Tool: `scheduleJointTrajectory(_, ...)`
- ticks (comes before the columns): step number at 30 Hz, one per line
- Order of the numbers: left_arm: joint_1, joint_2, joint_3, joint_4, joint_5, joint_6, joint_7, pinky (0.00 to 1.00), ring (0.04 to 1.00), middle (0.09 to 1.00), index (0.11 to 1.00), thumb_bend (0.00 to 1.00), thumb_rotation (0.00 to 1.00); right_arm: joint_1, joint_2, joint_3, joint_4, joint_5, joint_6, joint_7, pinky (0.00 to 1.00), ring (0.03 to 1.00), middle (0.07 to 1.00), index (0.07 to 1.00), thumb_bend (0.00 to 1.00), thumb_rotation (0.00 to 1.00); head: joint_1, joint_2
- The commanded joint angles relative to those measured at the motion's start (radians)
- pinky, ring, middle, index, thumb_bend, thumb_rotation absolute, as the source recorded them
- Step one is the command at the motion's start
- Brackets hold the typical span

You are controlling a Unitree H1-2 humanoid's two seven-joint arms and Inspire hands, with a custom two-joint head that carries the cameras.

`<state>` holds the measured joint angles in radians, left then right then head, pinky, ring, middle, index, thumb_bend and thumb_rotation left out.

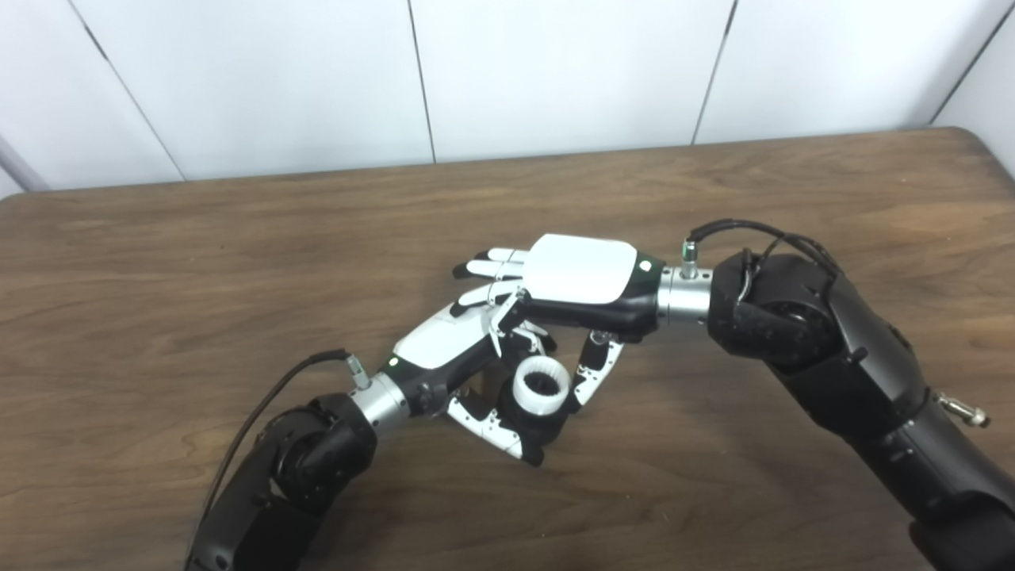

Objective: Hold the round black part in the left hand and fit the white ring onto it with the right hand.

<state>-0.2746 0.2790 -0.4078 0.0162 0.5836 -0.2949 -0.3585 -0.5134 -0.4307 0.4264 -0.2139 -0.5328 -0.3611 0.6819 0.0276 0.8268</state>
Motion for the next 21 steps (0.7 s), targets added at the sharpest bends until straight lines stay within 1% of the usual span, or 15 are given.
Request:
scheduleJointTrajectory(1, -0.028, -0.006, 0.017, -0.033, -0.003, 0.002, 0.025, 1.0, 0.989, 0.794, 0.481, 0.52, 0.06, -0.026, -0.012, -0.005, -0.04, 0.032, -0.009, -0.002, 1.0, 1.0, 0.887, 0.481, 0.52, 0.14, 0.001, 0.003)
scheduleJointTrajectory(5, -0.03, -0.01, 0.017, -0.028, -0.007, 0.008, 0.022, 1.0, 0.999, 0.806, 0.481, 0.52, 0.06, -0.019, -0.018, -0.004, -0.061, 0.045, 0.011, 0.019, 1.0, 1.0, 0.886, 0.481, 0.52, 0.14, -0.001, 0.0)
scheduleJointTrajectory(10, -0.033, -0.016, 0.016, -0.028, -0.01, 0.009, 0.02, 1.0, 1.0, 0.806, 0.48, 0.52, 0.06, -0.013, -0.023, -0.005, -0.06, 0.059, 0.012, 0.027, 1.0, 1.0, 0.893, 0.481, 0.52, 0.14, 0.002, -0.002)
scheduleJointTrajectory(16, -0.031, -0.019, 0.018, -0.026, -0.007, 0.006, 0.027, 1.0, 1.0, 0.809, 0.481, 0.52, 0.06, -0.018, -0.034, -0.003, -0.073, 0.045, 0.031, 0.051, 1.0, 1.0, 0.924, 0.492, 0.52, 0.16, 0.001, 0.0)
scheduleJointTrajectory(20, -0.03, -0.017, 0.018, -0.024, -0.004, -0.004, 0.031, 1.0, 0.999, 0.799, 0.481, 0.52, 0.06, -0.026, -0.037, -0.009, -0.073, 0.066, 0.049, 0.061, 1.0, 1.0, 0.941, 0.495, 0.52, 0.16, -0.001, -0.001)
scheduleJointTrajectory(21, -0.03, -0.017, 0.017, -0.024, -0.004, -0.006, 0.032, 1.0, 1.0, 0.789, 0.481, 0.52, 0.06, -0.027, -0.037, -0.01, -0.073, 0.069, 0.055, 0.064, 1.0, 1.0, 0.948, 0.578, 0.81, 0.26, -0.001, -0.001)
